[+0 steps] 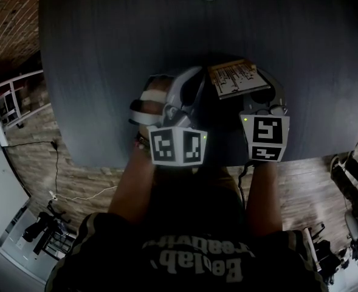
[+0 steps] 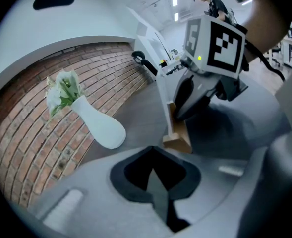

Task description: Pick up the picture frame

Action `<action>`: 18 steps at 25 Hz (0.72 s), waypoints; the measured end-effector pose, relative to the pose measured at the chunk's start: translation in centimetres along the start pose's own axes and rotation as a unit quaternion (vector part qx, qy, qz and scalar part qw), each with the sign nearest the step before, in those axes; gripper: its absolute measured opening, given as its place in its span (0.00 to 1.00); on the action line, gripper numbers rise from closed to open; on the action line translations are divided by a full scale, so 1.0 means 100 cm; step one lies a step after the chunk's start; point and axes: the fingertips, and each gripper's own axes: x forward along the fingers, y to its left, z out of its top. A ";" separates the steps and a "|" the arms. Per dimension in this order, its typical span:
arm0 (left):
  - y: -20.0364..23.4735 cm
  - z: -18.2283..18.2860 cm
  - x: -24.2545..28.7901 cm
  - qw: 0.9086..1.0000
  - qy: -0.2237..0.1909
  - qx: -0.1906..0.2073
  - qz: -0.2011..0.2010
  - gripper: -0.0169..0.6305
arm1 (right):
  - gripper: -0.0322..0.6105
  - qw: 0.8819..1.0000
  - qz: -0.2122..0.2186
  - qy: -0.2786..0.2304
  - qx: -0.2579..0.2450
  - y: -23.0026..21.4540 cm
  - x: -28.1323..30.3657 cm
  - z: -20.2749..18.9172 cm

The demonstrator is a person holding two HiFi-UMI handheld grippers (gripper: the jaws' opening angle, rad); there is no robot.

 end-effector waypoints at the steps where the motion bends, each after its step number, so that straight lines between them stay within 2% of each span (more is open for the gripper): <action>1: 0.000 0.000 0.000 1.000 0.000 0.000 0.000 0.03 | 0.18 1.000 0.000 0.000 0.000 0.000 0.000 0.000; 9: -0.003 0.002 0.001 1.000 0.001 -0.001 0.000 0.03 | 0.17 1.000 -0.002 -0.006 0.002 -0.003 -0.004 -0.003; 18: -0.003 0.001 0.000 1.000 0.001 -0.002 -0.001 0.03 | 0.22 1.000 -0.003 -0.006 -0.022 -0.005 -0.004 -0.001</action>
